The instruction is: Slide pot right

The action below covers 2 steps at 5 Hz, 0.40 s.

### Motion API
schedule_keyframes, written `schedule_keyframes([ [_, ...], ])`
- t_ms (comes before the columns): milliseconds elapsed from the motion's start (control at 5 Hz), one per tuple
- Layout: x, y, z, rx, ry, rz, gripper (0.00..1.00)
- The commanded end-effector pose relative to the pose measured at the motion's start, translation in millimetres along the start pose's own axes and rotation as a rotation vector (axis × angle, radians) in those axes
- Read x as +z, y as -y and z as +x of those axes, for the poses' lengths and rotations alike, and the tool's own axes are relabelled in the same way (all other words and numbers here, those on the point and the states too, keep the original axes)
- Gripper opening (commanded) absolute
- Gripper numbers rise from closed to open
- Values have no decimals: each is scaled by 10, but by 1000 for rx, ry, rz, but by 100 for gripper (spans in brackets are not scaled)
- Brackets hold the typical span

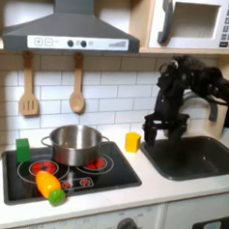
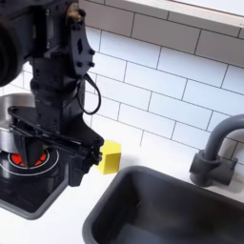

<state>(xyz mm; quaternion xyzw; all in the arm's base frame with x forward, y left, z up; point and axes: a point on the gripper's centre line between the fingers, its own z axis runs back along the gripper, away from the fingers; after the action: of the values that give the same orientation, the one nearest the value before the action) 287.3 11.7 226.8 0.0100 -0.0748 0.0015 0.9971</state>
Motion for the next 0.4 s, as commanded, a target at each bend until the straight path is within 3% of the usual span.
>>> schedule_keyframes([
  [0,-111,-177,288,-18,27,38,100],
  [200,-206,-297,439,2,16,37,100],
])
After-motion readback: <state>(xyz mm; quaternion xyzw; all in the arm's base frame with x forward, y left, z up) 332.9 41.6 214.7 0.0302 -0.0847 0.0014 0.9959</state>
